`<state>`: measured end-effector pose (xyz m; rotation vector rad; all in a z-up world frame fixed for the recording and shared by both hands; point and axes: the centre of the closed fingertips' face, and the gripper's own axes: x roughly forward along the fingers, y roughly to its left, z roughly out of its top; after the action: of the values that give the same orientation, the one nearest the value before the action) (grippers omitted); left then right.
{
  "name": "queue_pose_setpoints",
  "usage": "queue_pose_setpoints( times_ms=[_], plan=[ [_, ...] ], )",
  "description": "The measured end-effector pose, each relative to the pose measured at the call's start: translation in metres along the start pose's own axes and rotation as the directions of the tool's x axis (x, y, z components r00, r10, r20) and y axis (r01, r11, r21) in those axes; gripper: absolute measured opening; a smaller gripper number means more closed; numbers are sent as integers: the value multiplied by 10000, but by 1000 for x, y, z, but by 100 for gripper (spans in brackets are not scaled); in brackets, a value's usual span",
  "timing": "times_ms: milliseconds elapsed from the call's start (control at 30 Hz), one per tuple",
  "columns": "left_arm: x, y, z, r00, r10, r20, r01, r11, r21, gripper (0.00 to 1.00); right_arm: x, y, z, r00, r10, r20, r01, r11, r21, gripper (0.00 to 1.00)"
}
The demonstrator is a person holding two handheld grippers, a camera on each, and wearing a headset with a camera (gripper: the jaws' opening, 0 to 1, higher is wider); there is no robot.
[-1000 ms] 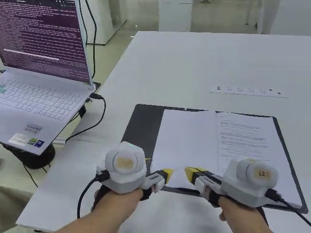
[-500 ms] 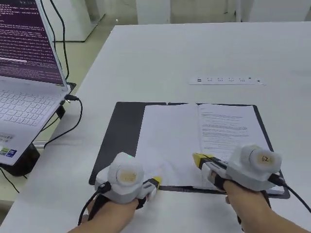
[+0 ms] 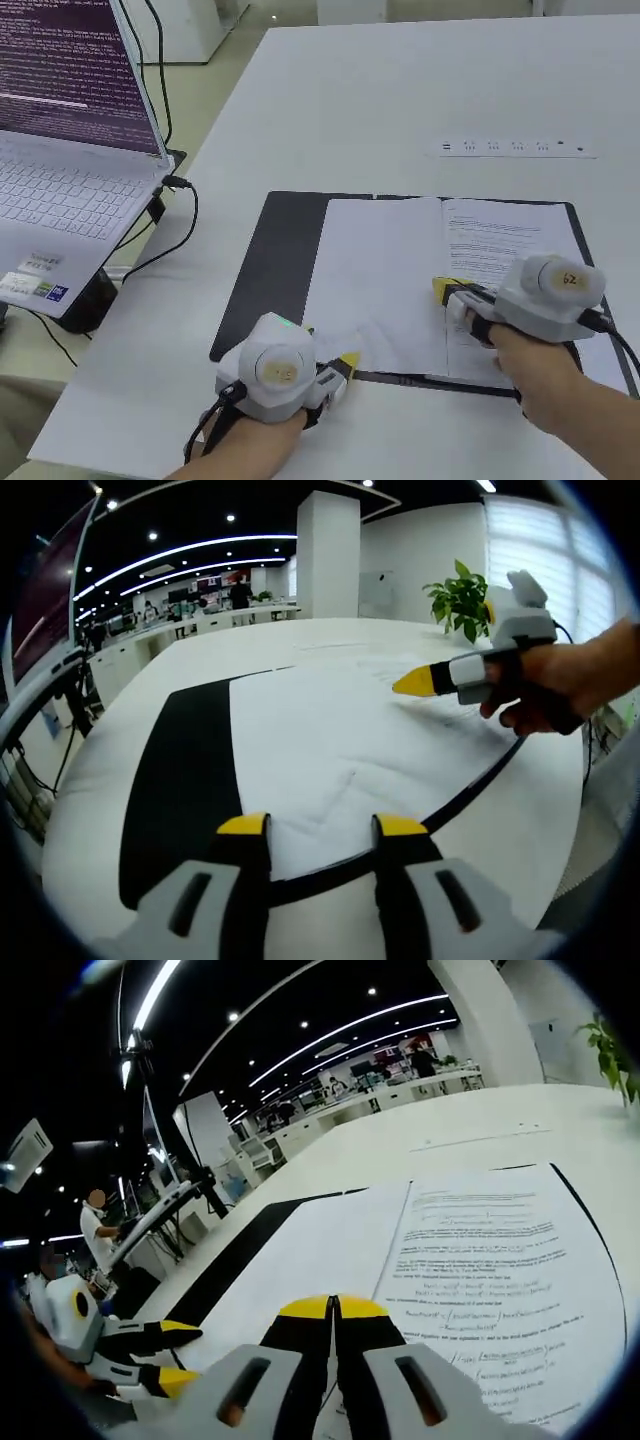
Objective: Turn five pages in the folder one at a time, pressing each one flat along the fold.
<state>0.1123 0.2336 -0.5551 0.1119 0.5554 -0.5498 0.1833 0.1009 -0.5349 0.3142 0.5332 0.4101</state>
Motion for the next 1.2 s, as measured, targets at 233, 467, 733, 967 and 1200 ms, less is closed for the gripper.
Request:
queue_pose_setpoints(
  times_ms=[233, 467, 733, 967, 1200],
  plan=[
    [1, 1, 0, 10000, -9, 60, 9, 10000, 28, 40, 14, -7, 10, 9996, -243, 124, 250, 9982, -541, 0],
    [1, 1, -1, 10000, 1, 70, -1, 10000, 5, 40, 26, -22, 24, 9976, -571, 402, 568, 9984, 86, 0],
    [2, 1, -1, 9999, 10, 144, -10, 10000, -17, 40, 38, -31, 35, 9964, -684, 499, 660, 9967, 479, 0],
    [2, 1, -2, 9999, 15, 168, -14, 10000, -49, 40, 52, -40, 45, 9955, -780, 543, 750, 9956, 556, 0],
    [3, 1, -2, 9998, 28, 190, -26, 10000, -77, 40, 70, -48, 57, 9938, -912, 633, 878, 9947, 543, 0]
  ],
)
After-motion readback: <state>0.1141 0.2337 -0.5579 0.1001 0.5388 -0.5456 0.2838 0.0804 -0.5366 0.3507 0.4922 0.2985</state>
